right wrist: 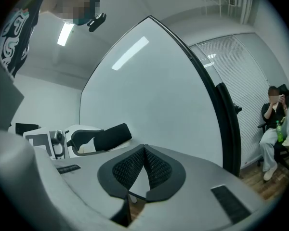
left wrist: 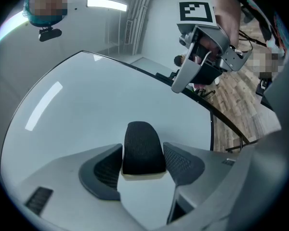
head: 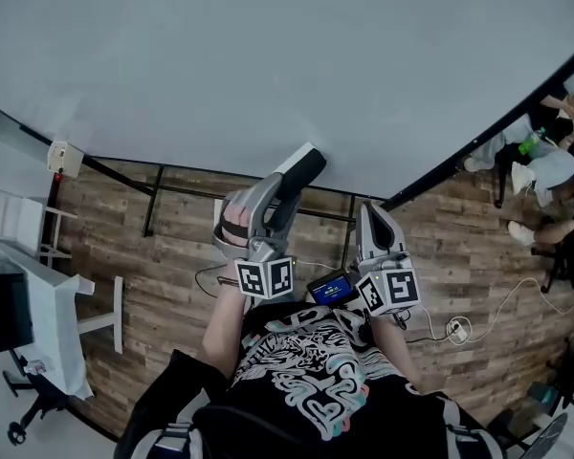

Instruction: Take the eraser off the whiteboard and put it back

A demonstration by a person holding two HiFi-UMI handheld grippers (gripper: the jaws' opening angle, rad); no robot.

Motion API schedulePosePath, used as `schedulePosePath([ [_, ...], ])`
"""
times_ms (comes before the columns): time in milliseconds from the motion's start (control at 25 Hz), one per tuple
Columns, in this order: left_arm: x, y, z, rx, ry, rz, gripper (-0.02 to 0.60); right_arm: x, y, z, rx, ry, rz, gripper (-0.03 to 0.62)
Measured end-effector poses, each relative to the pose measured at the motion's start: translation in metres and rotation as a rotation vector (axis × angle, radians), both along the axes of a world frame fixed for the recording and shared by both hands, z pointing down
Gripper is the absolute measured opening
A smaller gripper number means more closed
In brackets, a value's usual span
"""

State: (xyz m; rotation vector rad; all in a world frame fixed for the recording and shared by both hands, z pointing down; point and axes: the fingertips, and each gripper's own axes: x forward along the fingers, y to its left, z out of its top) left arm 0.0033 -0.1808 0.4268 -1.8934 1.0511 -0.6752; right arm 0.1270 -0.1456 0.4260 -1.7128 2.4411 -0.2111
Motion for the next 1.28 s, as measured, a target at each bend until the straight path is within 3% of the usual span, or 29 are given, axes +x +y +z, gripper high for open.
schedulePosePath([
  [1280, -0.007, -0.052, 0.011, -0.012, 0.032, 0.047, 0.262, -0.020, -0.048, 0.018, -0.051, 0.004, 0.030, 0.015],
])
